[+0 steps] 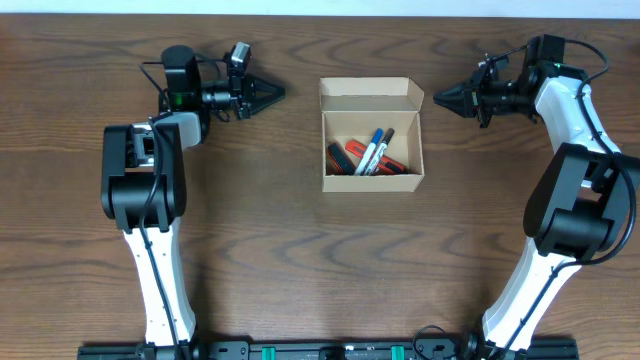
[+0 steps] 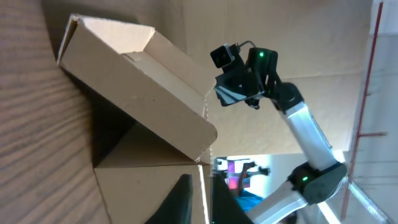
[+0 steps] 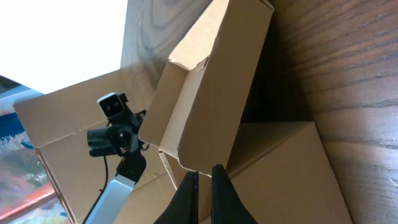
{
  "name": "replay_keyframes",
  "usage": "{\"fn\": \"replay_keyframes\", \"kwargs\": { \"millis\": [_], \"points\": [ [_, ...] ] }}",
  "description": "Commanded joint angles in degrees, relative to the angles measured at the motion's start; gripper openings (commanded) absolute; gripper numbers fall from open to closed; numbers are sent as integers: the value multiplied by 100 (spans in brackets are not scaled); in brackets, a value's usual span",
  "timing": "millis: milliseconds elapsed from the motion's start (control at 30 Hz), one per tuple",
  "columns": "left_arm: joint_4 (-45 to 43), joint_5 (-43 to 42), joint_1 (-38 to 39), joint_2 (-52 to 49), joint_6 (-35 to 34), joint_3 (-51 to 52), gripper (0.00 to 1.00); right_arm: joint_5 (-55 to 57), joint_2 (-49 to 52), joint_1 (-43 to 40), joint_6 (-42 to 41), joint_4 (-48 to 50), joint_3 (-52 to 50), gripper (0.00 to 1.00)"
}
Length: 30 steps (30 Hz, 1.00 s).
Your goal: Pack container
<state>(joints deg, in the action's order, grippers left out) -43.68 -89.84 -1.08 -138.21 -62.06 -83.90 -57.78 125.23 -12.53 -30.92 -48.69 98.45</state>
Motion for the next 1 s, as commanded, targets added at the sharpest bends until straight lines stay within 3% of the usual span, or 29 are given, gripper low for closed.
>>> {"fn": "replay_keyframes", "kwargs": {
  "millis": [0,167,233,300,433,667,833,967],
  "points": [
    [13,-83,-2,52,227,-31,27,-87,31,-28,103,-20,0,1],
    [13,-83,-4,52,328,-31,15,-120,31,-28,98,-24,0,2],
    [15,-63,-13,52,315,-31,17,-214,31,-28,98,-22,0,1],
    [11,-63,-13,52,-48,-33,19,-439,31,-28,98,-13,0,2],
    [-107,-68,0,55,-909,-33,13,-461,31,-28,98,2,0,2],
    [-1690,-68,35,55,-2616,-33,9,-503,31,-24,94,0,0,1],
    [-1744,-70,35,55,-3484,-31,6,-570,31,-24,94,0,0,2],
    [-1749,-68,42,55,-4636,-31,6,-599,31,-24,48,0,0,2]
  ]
}}
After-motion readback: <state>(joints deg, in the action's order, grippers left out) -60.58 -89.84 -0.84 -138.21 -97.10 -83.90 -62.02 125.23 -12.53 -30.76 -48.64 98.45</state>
